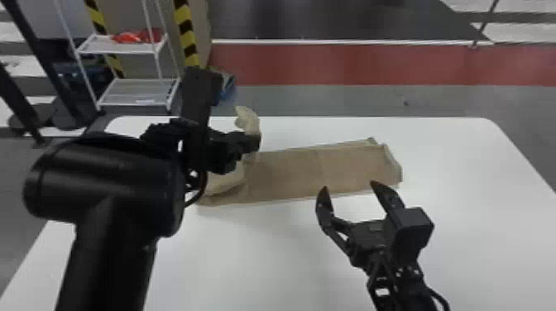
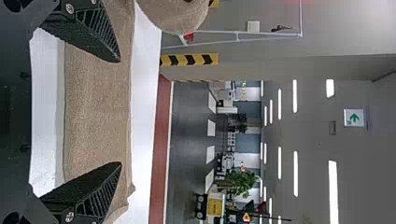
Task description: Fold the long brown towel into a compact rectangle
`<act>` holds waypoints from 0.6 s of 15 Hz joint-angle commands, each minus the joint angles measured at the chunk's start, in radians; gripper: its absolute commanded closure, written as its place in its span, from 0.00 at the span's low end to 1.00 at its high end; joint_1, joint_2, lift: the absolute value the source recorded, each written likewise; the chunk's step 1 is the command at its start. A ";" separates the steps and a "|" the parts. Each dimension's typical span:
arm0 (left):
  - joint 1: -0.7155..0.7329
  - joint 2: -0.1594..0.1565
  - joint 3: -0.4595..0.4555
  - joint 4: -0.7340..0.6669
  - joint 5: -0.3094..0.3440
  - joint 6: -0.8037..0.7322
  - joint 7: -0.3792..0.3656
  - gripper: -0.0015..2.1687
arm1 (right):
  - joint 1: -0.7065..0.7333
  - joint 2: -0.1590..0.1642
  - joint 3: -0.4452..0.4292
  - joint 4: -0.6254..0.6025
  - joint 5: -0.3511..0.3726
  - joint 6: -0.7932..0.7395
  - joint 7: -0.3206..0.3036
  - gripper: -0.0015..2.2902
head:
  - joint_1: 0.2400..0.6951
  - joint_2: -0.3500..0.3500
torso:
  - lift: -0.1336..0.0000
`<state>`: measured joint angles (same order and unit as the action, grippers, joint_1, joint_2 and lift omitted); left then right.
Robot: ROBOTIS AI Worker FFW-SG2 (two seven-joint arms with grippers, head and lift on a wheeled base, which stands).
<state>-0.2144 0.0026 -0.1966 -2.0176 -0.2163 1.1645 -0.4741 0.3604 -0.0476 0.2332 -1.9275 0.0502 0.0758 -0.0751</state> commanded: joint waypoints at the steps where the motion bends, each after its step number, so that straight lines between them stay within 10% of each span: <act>1: -0.014 -0.005 -0.078 0.065 -0.012 -0.015 0.041 0.99 | 0.000 0.000 0.003 0.001 0.002 0.000 0.000 0.04 | 1.00 0.46 | 0.08; 3: -0.016 -0.005 -0.141 0.126 -0.012 -0.076 0.123 0.71 | -0.001 0.000 0.003 0.002 0.002 0.000 0.000 0.04 | 1.00 0.44 | 0.08; 5: -0.016 -0.005 -0.176 0.157 0.000 -0.141 0.146 0.00 | -0.001 0.000 0.005 0.002 0.002 0.000 0.000 0.04 | 1.00 0.41 | 0.08; 9: 0.007 -0.005 -0.205 0.148 0.012 -0.150 0.189 0.02 | -0.006 0.000 0.008 0.008 0.002 -0.003 0.000 0.04 | 1.00 0.37 | 0.08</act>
<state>-0.2165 0.0015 -0.3972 -1.8625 -0.2047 1.0158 -0.2839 0.3575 -0.0475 0.2384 -1.9221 0.0531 0.0747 -0.0751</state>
